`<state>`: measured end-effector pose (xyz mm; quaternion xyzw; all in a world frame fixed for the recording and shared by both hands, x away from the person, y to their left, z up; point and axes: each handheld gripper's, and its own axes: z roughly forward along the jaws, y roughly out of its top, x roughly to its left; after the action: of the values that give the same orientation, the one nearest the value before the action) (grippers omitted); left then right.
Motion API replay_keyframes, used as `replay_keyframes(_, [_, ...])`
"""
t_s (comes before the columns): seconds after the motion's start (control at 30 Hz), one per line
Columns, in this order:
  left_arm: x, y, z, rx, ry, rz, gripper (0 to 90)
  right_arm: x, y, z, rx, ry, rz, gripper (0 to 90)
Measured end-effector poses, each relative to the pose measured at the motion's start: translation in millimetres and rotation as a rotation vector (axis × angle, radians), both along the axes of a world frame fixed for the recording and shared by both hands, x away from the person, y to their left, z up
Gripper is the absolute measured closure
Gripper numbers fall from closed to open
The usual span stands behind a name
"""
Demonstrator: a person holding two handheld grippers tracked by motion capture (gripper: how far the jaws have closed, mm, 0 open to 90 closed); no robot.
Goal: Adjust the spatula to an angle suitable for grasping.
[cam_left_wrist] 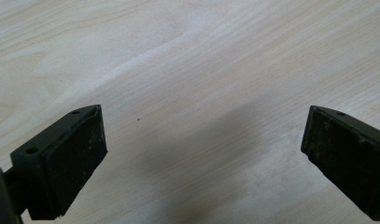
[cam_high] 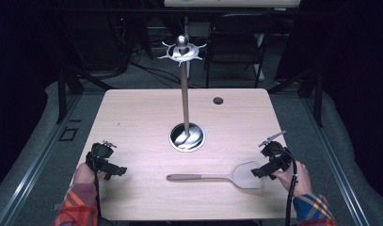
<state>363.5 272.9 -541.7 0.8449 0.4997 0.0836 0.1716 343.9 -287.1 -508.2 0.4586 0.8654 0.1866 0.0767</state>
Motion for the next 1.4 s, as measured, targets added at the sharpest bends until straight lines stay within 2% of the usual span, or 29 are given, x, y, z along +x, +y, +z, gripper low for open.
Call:
replay_keyframes(0.03, [-0.4,-0.5,-0.1,-0.002,-0.001,-0.001,0.0,0.7,-0.9,1.5,-0.024,0.013,0.023,0.9])
replay_keyframes(0.17, [-1.9,-3.0,0.0,-0.016,-0.011,-0.028,0.0,0.0,2.3,1.6,-0.029,0.009,0.047,0.9])
replay_keyframes(0.37, [-1.1,-6.6,-3.8,-0.003,0.005,-0.056,0.0,-0.6,9.9,0.2,-0.028,0.003,0.074,0.9])
replay_keyframes(0.4, [-1.1,-6.2,-4.1,-0.005,0.005,-0.049,0.0,0.7,10.3,1.7,-0.047,0.015,0.091,0.9])
replay_keyframes(0.5, [-1.7,-4.7,-4.4,-0.006,0.003,-0.045,0.0,1.4,12.3,1.5,-0.036,0.014,0.100,1.1])
replay_keyframes(0.53, [-2.8,-4.2,-3.9,-0.007,0.004,-0.042,0.0,1.6,15.5,0.5,-0.016,0.014,0.098,1.5])
replay_keyframes(0.63, [-3.8,-4.5,-3.0,-0.006,-0.002,-0.044,0.0,1.9,18.1,1.9,-0.034,0.013,0.121,1.4])
replay_keyframes(0.73, [-2.9,-5.1,-2.9,0.000,-0.002,-0.051,0.0,2.0,23.8,3.8,-0.041,-0.004,0.142,1.3])
replay_keyframes(0.9, [-2.1,-5.5,-3.6,0.004,0.003,-0.054,0.0,8.9,41.4,4.8,-0.068,-0.004,0.206,2.0])
replay_keyframes(1.0, [-3.1,-6.4,-2.7,0.002,0.001,-0.055,0.0,9.7,47.9,6.2,-0.063,-0.002,0.226,2.3])
replay_keyframes(1.03, [-3.0,-6.9,-2.8,0.000,0.005,-0.056,0.0,9.4,54.4,8.5,-0.079,-0.016,0.251,3.9])
replay_keyframes(1.1, [-2.4,-6.9,-3.1,-0.001,0.004,-0.057,0.0,9.2,57.1,8.7,-0.075,-0.021,0.264,5.3])
replay_keyframes(1.13, [-1.3,-6.8,-3.7,-0.001,0.007,-0.054,0.0,8.6,62.5,9.0,-0.084,-0.030,0.289,5.9])
replay_keyframes(1.4, [-0.4,-9.0,-4.2,-0.008,0.008,-0.057,0.0,8.1,76.4,7.5,-0.111,-0.017,0.359,5.7])
